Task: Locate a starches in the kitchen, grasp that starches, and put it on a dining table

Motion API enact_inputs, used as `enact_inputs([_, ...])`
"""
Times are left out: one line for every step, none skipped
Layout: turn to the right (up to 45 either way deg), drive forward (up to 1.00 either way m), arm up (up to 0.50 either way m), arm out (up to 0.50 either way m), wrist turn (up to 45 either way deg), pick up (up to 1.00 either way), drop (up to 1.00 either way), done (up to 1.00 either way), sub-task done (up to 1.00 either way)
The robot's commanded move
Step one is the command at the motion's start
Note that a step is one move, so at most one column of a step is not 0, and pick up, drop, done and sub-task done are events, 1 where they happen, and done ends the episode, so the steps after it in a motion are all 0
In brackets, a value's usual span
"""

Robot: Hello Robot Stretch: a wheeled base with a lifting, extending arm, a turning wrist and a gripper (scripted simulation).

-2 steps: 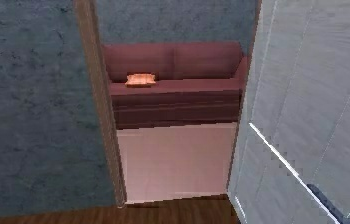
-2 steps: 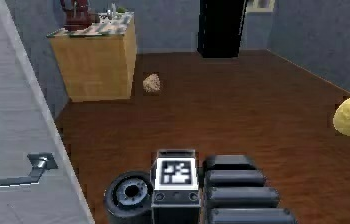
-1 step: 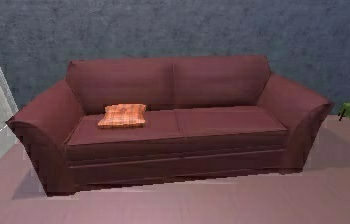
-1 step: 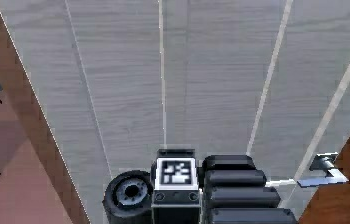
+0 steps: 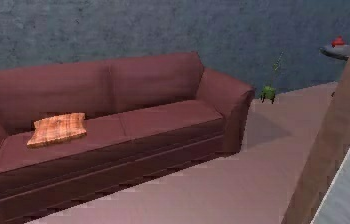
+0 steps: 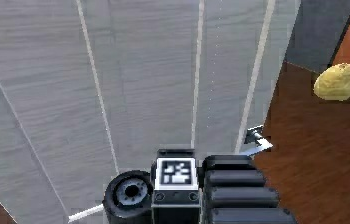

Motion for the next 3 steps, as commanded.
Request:
enact_inputs([0.0, 0.05, 0.00, 0.00, 0.0, 0.00, 0.00, 0.00, 0.00])
enact_inputs([-21.0, 0.00, 0.00, 0.00, 0.0, 0.00, 0.00, 0.00, 0.00])
enact_inputs([-3.0, 0.00, 0.00, 0.00, 0.0, 0.00, 0.00, 0.00, 0.00])
